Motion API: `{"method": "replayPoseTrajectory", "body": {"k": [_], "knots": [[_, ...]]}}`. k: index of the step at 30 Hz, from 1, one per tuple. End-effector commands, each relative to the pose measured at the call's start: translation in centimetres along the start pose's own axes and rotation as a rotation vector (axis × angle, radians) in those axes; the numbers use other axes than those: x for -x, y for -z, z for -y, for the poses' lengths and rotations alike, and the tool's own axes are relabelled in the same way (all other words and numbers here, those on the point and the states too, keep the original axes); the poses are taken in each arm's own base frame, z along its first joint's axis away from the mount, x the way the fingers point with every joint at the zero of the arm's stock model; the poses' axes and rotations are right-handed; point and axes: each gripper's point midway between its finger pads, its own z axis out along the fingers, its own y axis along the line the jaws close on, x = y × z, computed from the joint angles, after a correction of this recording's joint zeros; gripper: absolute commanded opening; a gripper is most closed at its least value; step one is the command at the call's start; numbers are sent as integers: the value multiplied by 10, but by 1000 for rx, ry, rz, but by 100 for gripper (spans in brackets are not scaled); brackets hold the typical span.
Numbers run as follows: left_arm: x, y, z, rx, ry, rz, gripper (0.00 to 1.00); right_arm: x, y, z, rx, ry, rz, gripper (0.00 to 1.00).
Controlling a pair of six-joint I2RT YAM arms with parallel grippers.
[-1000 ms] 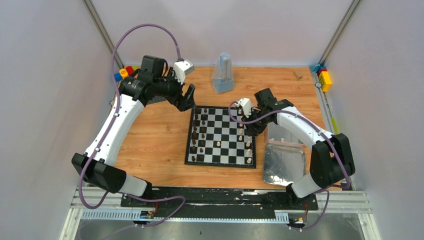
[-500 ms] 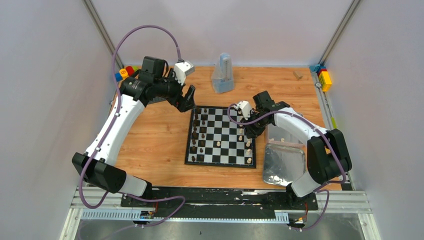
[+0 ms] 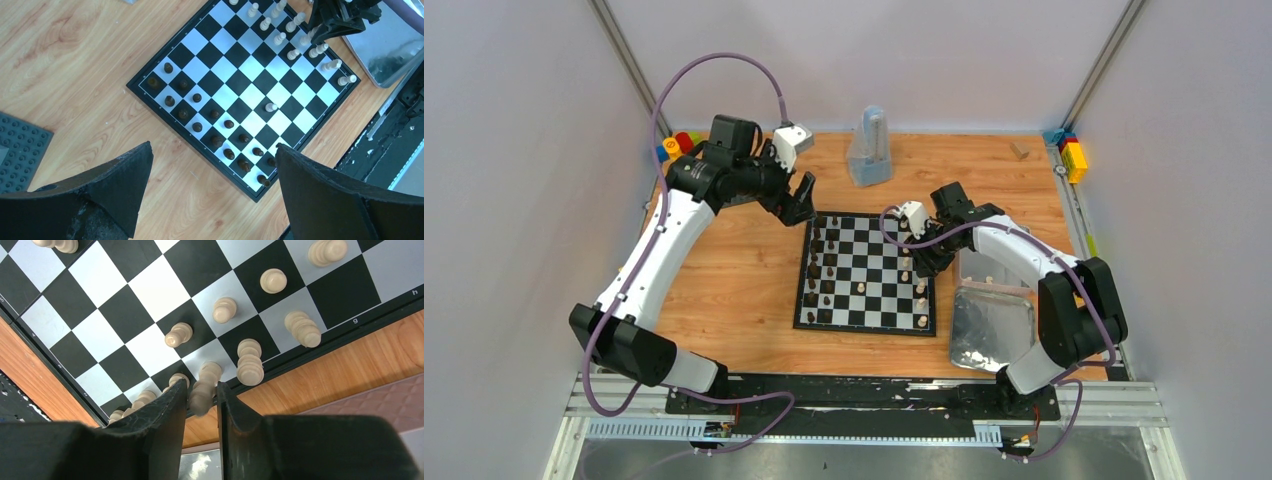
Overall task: Set up the chess pieces on the board
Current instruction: Place the chess piece on the chessboard, then pick up the chess piece from the chessboard.
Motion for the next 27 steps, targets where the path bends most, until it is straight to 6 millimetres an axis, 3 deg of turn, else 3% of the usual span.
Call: {"method": "replayPoseTrajectory", "body": {"k": [1, 6, 10, 13, 18, 27], "knots": [[0, -3, 2, -16, -16, 23, 100, 11, 8, 1, -20, -5, 56, 33], [-19, -25, -4, -39, -13, -18, 99, 31, 28, 1, -48, 2, 121, 45], [-31, -39, -11, -31, -18, -34, 99, 54, 48, -8, -27, 33, 200, 46], [-34, -42, -14, -12, -3, -31, 99, 68, 52, -24, 33, 65, 227, 47], [-37, -36, -25, 76, 27, -35, 100, 81, 29, -52, 110, 139, 185, 48], [-42, 8, -54, 258, 85, 11, 100, 97, -32, -102, 249, 242, 99, 51]]}}
